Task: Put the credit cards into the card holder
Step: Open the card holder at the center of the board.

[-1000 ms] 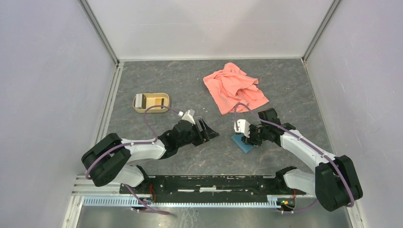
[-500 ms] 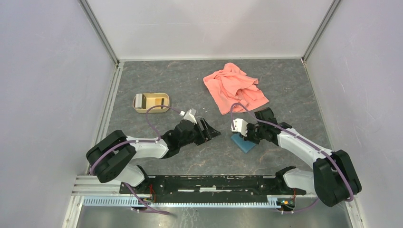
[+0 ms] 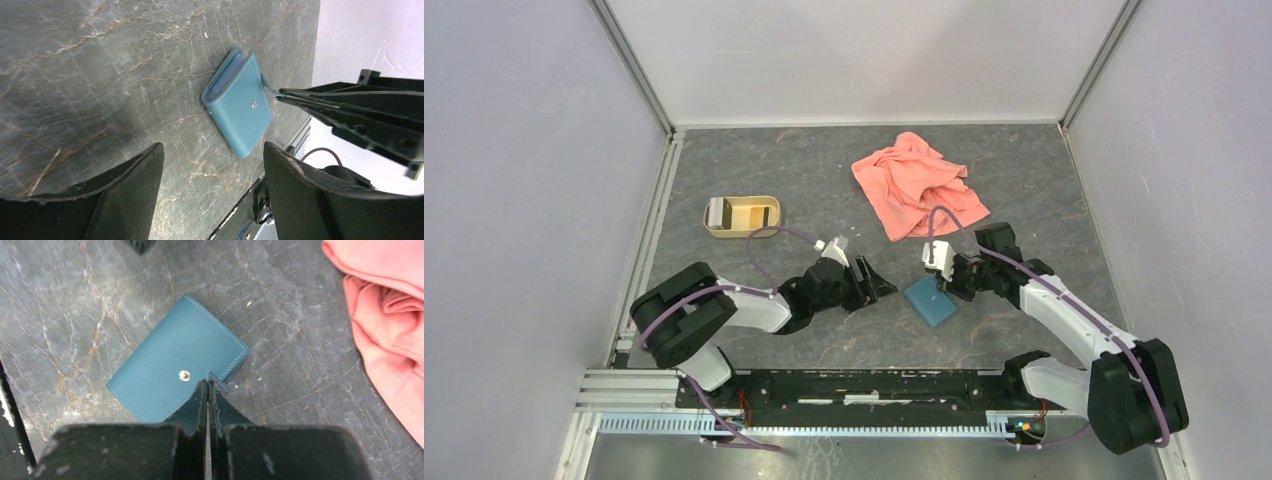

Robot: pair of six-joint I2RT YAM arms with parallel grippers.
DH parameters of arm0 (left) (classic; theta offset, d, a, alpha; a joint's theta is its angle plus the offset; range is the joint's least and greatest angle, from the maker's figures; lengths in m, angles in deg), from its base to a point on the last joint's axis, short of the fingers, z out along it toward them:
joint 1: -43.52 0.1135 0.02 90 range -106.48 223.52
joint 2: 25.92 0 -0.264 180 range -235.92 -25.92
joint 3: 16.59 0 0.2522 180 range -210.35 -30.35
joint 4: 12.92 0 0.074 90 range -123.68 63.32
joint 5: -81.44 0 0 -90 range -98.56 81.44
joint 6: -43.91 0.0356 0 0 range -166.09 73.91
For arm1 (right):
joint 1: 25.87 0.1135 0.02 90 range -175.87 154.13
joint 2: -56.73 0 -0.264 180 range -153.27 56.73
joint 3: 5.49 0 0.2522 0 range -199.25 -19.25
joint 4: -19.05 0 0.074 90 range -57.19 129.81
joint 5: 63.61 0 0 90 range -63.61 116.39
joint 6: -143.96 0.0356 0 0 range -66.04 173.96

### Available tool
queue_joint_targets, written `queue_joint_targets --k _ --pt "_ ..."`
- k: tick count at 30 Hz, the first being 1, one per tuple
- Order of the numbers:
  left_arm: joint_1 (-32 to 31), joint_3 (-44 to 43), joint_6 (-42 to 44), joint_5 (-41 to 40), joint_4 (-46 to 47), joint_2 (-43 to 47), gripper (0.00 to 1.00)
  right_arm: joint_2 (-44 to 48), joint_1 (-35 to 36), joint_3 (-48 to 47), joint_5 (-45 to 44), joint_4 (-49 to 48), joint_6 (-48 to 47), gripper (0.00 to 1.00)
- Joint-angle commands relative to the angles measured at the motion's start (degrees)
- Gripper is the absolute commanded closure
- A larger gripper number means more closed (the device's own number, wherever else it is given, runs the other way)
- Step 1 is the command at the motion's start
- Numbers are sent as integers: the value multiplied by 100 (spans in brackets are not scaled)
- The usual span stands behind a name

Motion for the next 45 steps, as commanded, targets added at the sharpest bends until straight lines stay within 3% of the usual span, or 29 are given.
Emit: queue_joint_targets --k 1,5,8,13,17,20,27,31,32,38,43,45 --pt "-54 -144 66 143 929 -307 20 364 -445 -298 1326 -61 397 100" --pt "-47 -166 662 68 1220 -281 21 514 -781 -232 1804 -409 857 100" --pt "-51 -348 824 -28 816 -145 22 491 -1102 -186 2234 -803 1526 100" --pt "-164 -644 324 -140 129 -238 22 383 -1277 -11 3419 -1927 2971 100" --pt "-248 -485 -231 -283 157 -301 22 449 -1272 234 3415 -3153 4376 100" --pt "-248 -338 -308 -400 356 -332 21 392 -1273 432 2628 -3432 4687 100" --pt "-249 -585 186 -583 -58 -438 24 -54 -1289 293 -862 -2643 4687 100" --pt "-244 -734 774 -429 -143 -463 28 -367 -1295 195 -1984 -2662 4618 100" --pt "-248 -780 914 -425 -233 -471 29 -466 -1291 122 -2135 -2626 4521 97" --pt "-249 -1151 1337 -402 -972 -559 35 -904 -1243 -391 -2527 -2025 3586 59" --pt "-240 -1220 1403 -519 -1182 -521 43 13 -1248 -451 -2716 -2047 2776 17" --pt "-240 -1269 1456 -497 -1188 -508 47 603 -1245 -399 -2026 -1990 2177 11"
